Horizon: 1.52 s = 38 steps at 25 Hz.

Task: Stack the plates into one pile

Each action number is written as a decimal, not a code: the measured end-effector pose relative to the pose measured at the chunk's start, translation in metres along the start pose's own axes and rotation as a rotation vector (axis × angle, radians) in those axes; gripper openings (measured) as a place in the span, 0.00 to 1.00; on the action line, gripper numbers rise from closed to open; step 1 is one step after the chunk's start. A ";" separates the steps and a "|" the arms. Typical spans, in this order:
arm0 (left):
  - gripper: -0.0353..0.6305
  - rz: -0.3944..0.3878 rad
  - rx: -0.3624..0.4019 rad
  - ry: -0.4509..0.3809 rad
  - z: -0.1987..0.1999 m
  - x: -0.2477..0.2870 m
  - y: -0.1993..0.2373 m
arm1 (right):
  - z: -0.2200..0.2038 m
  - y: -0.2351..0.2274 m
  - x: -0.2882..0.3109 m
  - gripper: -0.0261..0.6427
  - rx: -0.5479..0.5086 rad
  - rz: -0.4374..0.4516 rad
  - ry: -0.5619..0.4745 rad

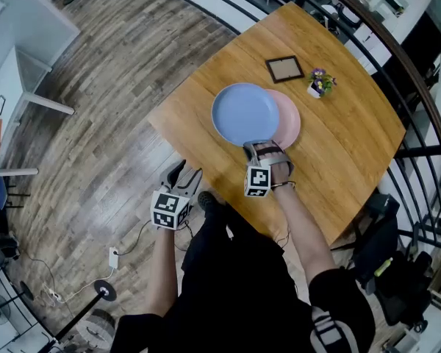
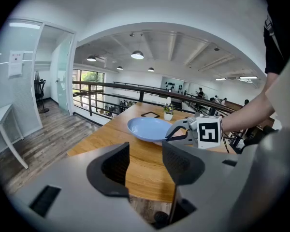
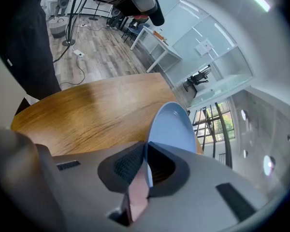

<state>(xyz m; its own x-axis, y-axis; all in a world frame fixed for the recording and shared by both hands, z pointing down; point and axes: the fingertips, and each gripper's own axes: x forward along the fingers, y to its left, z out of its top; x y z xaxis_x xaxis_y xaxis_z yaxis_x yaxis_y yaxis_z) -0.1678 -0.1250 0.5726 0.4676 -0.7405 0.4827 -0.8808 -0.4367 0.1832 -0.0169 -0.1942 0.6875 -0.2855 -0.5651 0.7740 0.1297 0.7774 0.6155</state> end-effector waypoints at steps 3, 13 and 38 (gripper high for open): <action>0.38 -0.013 0.009 -0.006 0.003 0.005 -0.005 | -0.009 0.000 -0.002 0.09 0.019 0.004 0.010; 0.38 -0.040 0.023 -0.006 0.004 0.019 -0.027 | -0.043 0.014 -0.005 0.09 0.077 0.007 0.045; 0.38 -0.024 0.016 -0.008 -0.007 0.014 -0.040 | -0.087 0.036 -0.001 0.12 0.168 0.014 0.131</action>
<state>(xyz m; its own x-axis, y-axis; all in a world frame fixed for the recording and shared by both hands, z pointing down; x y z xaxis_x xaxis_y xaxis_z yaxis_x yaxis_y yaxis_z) -0.1268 -0.1144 0.5779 0.4891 -0.7338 0.4715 -0.8680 -0.4624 0.1807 0.0707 -0.1896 0.7223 -0.1574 -0.5769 0.8015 -0.0309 0.8141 0.5799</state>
